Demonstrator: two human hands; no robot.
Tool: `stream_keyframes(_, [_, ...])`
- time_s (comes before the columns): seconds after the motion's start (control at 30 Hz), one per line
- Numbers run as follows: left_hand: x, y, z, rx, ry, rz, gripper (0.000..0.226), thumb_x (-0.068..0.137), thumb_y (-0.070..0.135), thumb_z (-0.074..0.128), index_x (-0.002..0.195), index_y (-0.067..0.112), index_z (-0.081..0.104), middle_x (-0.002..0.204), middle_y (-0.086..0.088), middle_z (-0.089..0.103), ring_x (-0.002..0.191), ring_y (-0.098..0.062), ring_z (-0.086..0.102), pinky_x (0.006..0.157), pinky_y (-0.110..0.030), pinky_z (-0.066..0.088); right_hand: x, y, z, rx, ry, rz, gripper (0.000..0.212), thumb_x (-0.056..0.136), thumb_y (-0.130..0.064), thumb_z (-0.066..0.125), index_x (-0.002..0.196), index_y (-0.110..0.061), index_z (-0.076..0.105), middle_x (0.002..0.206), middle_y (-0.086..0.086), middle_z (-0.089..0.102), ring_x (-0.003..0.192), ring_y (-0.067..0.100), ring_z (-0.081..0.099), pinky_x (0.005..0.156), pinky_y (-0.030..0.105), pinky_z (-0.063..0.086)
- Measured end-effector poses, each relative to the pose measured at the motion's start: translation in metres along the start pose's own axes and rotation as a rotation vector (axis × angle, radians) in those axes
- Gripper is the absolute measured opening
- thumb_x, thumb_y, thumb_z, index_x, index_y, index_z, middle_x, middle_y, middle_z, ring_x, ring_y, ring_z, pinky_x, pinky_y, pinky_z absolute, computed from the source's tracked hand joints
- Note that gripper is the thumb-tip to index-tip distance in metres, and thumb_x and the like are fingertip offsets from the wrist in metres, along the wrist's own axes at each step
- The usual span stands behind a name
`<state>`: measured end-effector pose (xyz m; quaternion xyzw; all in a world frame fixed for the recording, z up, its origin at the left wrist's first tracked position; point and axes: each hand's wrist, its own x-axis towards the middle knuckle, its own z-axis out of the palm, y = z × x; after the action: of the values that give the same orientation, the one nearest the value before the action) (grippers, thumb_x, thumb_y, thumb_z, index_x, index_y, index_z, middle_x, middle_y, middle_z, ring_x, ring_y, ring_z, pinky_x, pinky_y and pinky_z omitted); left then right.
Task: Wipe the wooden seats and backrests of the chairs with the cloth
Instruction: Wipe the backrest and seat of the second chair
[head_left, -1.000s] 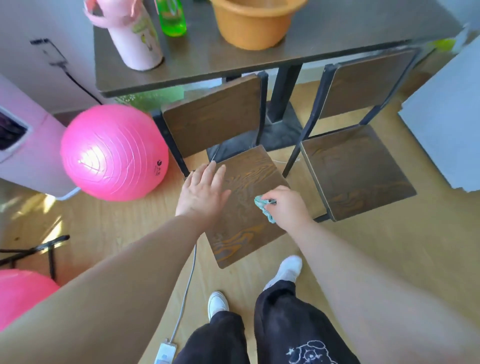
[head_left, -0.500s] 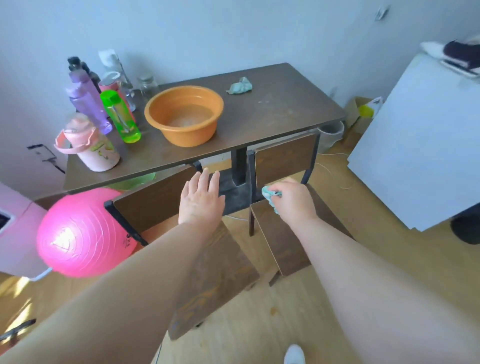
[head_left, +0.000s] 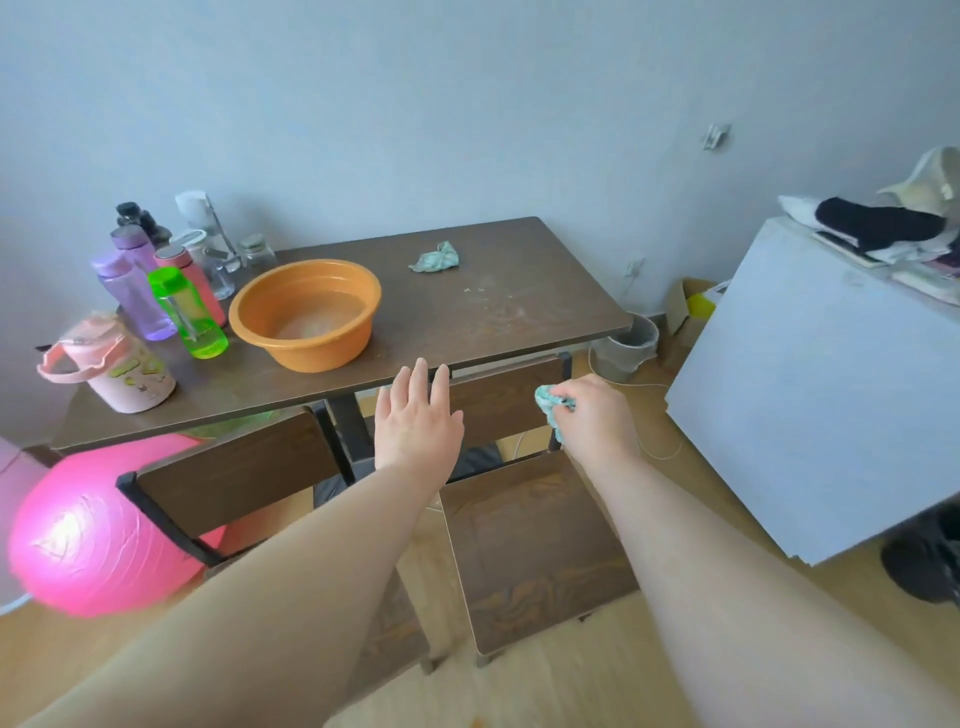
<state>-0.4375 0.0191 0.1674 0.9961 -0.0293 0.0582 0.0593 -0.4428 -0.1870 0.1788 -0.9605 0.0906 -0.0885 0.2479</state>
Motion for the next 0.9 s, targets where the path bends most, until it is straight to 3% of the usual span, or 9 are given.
stream_keyframes(0.5, [0.149,-0.027,0.007,-0.007,-0.015,0.018,0.061,0.102,0.045,0.027,0.154,0.025,0.001,0.163,-0.005,0.002,0.15,-0.028,-0.001,0.121,-0.047,0.009,0.148,-0.022,0.024,0.017,0.037,-0.046,0.027,0.092,-0.017,0.064,0.119,-0.018,0.068,0.121,0.002,0.059,0.098,0.018,0.061,0.077,0.026,0.058])
stream_keyframes(0.67, [0.193,-0.028,0.023,-0.103,-0.05,-0.097,0.064,0.101,0.047,0.032,0.154,0.024,0.005,0.162,-0.004,0.009,0.149,-0.026,0.005,0.121,-0.045,0.014,0.195,-0.014,0.039,0.018,-0.018,-0.068,0.028,0.092,-0.017,0.064,0.12,-0.018,0.067,0.122,0.001,0.059,0.101,0.017,0.061,0.072,0.017,0.051])
stream_keyframes(0.9, [0.247,-0.03,0.054,-0.06,-0.1,-0.21,0.065,0.101,0.05,0.029,0.154,0.025,0.002,0.163,-0.003,0.009,0.149,-0.025,0.005,0.121,-0.043,0.013,0.285,0.001,0.085,0.041,-0.147,-0.111,0.026,0.093,-0.015,0.063,0.118,-0.018,0.068,0.118,0.0,0.059,0.095,0.016,0.059,0.08,0.028,0.057])
